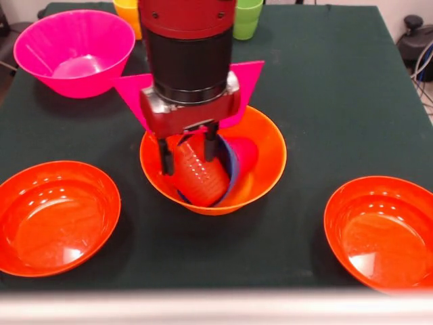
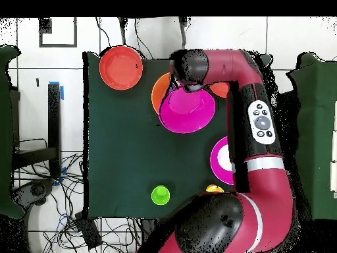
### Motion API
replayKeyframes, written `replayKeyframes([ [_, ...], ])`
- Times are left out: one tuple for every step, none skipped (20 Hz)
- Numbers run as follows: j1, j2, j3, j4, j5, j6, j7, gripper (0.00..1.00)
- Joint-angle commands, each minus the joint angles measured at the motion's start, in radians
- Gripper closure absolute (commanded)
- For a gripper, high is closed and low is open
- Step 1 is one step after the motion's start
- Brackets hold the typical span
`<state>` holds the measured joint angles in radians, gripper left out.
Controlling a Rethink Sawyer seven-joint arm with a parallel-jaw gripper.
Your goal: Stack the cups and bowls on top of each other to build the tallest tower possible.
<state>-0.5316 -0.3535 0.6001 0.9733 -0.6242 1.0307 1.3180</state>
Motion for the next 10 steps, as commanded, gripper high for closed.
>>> replayKeyframes([
  [-0.035, 0.025, -0.056, 0.062, -0.079, -0.012, -0.219, 0.0],
  [-0.044, 0.019, -0.055, 0.07, -0.08, -0.006, -0.237, 0.0],
  [-0.051, 0.012, -0.055, 0.076, -0.083, 0.003, -0.255, 0.0],
  [-0.057, 0.006, -0.055, 0.081, -0.086, 0.013, -0.272, 0.0],
  [-0.067, 0.001, -0.052, 0.088, -0.086, 0.018, -0.292, 0.0],
  [-0.076, -0.004, -0.048, 0.095, -0.085, 0.023, -0.311, 0.0],
  [-0.085, -0.007, -0.045, 0.101, -0.086, 0.024, -0.327, 0.0],
  [-0.094, -0.01, -0.042, 0.107, -0.087, 0.026, -0.344, 0.0],
  [-0.098, -0.014, -0.044, 0.109, -0.093, 0.034, -0.359, 0.0],
  [-0.105, -0.017, -0.042, 0.113, -0.096, 0.038, -0.374, 0.0],
])
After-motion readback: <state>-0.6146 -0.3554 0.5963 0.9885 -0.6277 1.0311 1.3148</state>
